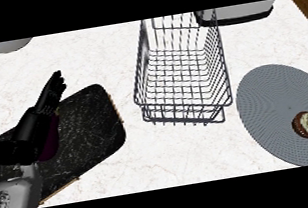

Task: Pick the cupcake from the placemat and place it in the basket

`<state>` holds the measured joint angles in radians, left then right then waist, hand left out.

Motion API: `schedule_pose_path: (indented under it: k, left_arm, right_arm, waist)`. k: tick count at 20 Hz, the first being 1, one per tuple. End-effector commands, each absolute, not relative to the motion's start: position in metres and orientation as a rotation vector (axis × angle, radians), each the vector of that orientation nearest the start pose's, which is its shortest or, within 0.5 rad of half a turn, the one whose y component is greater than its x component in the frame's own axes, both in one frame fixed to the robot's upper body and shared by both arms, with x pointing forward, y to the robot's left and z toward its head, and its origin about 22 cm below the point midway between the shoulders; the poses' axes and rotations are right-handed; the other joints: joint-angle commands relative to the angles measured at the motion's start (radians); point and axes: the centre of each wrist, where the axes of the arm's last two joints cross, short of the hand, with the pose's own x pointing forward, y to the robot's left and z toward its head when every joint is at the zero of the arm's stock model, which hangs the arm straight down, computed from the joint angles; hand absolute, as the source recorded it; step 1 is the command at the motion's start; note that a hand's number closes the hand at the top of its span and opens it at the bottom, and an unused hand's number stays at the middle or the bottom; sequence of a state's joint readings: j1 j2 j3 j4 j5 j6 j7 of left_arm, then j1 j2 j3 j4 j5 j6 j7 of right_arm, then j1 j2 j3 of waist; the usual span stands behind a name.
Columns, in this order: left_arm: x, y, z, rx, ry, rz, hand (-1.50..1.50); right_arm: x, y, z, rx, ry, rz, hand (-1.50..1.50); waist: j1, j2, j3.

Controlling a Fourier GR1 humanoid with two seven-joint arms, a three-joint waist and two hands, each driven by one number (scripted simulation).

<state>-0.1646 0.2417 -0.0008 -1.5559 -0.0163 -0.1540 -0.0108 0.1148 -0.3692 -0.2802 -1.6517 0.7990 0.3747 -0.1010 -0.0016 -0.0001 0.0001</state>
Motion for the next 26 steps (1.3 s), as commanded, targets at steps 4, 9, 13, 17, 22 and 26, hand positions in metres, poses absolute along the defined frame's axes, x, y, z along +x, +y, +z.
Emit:
schedule_pose_path:
  k: [4, 9, 13, 17, 22, 26]
  left_arm:
    - [0.276, 0.286, 0.06, 0.036, -1.694, -0.387, 0.0]
    - [0.282, 0.265, 0.061, 0.052, -1.708, -0.36, 0.0]
    - [0.276, 0.25, 0.072, 0.048, -1.711, -0.377, 0.0]
    - [0.277, 0.258, 0.065, 0.039, -1.685, -0.38, 0.0]
    - [0.281, 0.278, 0.054, 0.048, -1.686, -0.376, 0.0]
    - [0.279, 0.272, 0.066, 0.047, -1.692, -0.385, 0.0]
  right_arm:
    - [0.224, -0.386, 0.043, -0.803, -1.085, 0.937, -1.5]
    - [0.235, -0.392, 0.009, -0.791, -1.058, 0.94, -1.5]
    - [0.219, -0.397, 0.015, -0.742, -1.047, 0.963, -1.5]
    - [0.227, -0.367, -0.01, -0.705, -1.026, 1.0, -1.5]
    - [0.214, -0.353, -0.018, -0.691, -1.01, 1.06, 1.5]
    - [0.224, -0.361, -0.016, -0.722, -1.012, 1.104, 1.5]
  waist:
    - [0.003, 0.0, 0.0]
    - [0.003, 0.001, 0.0]
    - [0.001, 0.0, 0.0]
    - [0.002, 0.0, 0.0]
    - [0.001, 0.0, 0.0]
    - [0.003, 0.0, 0.0]
